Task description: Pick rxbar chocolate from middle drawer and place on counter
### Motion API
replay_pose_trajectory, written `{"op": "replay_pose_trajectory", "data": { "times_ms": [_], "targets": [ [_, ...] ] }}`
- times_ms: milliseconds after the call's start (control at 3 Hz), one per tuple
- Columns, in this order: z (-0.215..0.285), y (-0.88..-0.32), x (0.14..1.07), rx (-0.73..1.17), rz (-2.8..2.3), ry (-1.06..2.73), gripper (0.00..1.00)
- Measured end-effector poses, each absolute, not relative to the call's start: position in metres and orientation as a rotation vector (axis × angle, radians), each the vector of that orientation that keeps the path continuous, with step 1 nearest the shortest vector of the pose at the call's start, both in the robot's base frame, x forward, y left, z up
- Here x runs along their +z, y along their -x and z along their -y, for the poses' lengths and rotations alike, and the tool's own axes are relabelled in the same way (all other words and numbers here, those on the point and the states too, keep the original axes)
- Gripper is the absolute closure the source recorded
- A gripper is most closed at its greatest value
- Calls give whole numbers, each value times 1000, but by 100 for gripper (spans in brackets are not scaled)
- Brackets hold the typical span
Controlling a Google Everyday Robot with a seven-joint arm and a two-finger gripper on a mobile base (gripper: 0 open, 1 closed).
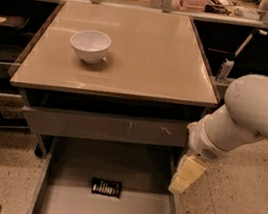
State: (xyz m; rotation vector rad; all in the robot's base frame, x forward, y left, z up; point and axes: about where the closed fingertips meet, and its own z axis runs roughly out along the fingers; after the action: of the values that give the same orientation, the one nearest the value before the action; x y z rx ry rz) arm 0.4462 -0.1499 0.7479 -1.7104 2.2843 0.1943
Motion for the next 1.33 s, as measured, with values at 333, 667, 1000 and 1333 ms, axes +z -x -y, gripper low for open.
{"op": "replay_pose_trajectory", "data": {
  "times_ms": [333,667,1000,1333],
  "targets": [
    [106,-452,693,291,-2217,1744,0],
    [76,-461,641,385,-2178,1747,0],
    [76,-461,641,385,-2178,1747,0],
    [69,-460,628,441,-2170,1726,0]
  ]
}}
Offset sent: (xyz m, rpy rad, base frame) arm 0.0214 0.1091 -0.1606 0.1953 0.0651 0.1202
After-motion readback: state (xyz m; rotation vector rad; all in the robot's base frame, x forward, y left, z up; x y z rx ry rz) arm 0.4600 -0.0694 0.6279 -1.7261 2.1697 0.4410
